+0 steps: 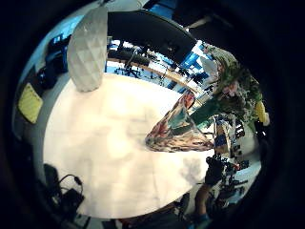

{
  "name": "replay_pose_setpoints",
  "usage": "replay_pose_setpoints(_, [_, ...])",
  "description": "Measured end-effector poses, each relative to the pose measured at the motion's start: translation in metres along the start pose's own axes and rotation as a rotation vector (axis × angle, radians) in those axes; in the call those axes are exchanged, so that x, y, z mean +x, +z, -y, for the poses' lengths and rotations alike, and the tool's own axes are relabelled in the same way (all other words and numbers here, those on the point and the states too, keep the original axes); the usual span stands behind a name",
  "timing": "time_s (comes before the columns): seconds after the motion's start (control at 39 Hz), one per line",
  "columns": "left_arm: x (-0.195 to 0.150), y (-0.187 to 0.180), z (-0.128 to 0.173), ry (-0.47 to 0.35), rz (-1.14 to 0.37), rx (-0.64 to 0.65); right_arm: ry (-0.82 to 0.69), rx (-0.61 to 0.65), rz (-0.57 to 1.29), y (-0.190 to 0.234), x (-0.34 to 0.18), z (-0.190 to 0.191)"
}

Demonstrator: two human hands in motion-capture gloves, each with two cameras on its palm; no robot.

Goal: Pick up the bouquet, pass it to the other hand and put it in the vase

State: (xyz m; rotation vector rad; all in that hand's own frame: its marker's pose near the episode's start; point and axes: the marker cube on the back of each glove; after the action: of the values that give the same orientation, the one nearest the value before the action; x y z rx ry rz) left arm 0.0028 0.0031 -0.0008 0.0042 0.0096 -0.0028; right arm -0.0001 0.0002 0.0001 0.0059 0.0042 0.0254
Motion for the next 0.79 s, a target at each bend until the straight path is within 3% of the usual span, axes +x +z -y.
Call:
replay_pose_setpoints(0.23, [0.013, -0.002, -0.014, 0.005, -0.027, 0.002, 0.150, 0.005, -0.016, 0.002, -0.004, -0.002])
replay_pose_setpoints(0.46, [0.013, 0.002, -0.017, 0.030, 0.008, 0.017, -0.050, -0.004, -0.022, 0.006, 0.030, 0.013])
replay_pose_setpoints(0.59, [0.020, 0.002, -0.016, 0.023, -0.002, 0.012, 0.029, -0.001, 0.009, 0.002, 0.030, 0.008])
replay_pose_setpoints(0.72, [0.031, 0.004, -0.012, 0.157, -0.140, 0.005, 0.040, 0.009, 0.057, -0.002, 0.062, 0.010])
replay_pose_setpoints(0.79, [0.021, 0.001, -0.011, 0.053, -0.042, -0.001, 0.060, 0.004, 0.096, -0.003, 0.056, 0.008])
